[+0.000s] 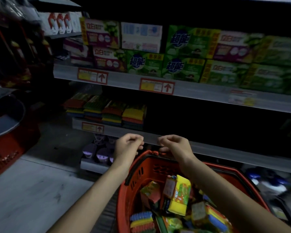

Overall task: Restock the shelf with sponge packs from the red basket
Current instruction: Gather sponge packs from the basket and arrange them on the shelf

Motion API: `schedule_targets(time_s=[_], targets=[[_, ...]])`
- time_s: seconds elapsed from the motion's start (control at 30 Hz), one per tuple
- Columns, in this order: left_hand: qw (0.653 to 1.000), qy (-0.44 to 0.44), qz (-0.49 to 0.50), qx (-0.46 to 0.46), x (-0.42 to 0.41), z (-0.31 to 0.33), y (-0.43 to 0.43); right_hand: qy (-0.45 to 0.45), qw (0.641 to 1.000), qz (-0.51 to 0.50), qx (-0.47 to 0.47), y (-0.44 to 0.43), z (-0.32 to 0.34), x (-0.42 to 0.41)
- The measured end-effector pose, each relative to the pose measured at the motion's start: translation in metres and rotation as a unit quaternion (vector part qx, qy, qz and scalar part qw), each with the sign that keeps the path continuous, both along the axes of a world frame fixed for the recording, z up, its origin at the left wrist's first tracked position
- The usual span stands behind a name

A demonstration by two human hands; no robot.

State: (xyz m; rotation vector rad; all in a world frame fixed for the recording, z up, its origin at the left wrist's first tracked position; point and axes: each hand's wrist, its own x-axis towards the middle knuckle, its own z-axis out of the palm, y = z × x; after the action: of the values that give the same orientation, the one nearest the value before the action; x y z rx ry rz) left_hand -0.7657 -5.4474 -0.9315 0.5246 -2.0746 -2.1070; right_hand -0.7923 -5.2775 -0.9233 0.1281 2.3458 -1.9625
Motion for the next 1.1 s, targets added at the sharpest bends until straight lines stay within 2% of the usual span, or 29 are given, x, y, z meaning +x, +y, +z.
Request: schedule_targets(time_s=[0.13, 0.27, 0.5, 0.6, 0.7, 0.83, 1.0, 1.1], targets=[[0.987, 0.071, -0.089, -0.109, 0.030, 0.009, 0.024, 0.040, 0.995, 0.045, 0.076, 0.052, 0.009, 0.030], [0.953, 0.101, -0.174, -0.227, 0.054, 0.010, 0.046, 0.066, 0.985, 0.074, 0.139, 0.100, 0.012, 0.053], [0.908, 0.103, -0.252, -0.319, 0.070, -0.007, 0.081, 0.078, 0.962, 0.103, 0.240, 0.170, -0.001, 0.081], [0.898, 0.081, -0.270, -0.337, 0.074, -0.024, 0.089, 0.065, 0.932, 0.093, 0.346, 0.191, -0.015, 0.085], [0.881, 0.035, -0.299, -0.364, 0.076, -0.042, 0.096, 0.055, 0.879, 0.116, 0.458, 0.205, -0.029, 0.083], [0.862, -0.015, -0.296, -0.411, 0.067, -0.060, 0.110, 0.062, 0.837, 0.143, 0.525, 0.219, -0.051, 0.080], [0.844, -0.115, -0.286, -0.439, 0.047, -0.084, 0.126, 0.034, 0.827, 0.151, 0.541, 0.230, -0.070, 0.070], [0.848, -0.179, -0.271, -0.419, 0.038, -0.098, 0.130, 0.001, 0.839, 0.162, 0.519, 0.232, -0.078, 0.064]])
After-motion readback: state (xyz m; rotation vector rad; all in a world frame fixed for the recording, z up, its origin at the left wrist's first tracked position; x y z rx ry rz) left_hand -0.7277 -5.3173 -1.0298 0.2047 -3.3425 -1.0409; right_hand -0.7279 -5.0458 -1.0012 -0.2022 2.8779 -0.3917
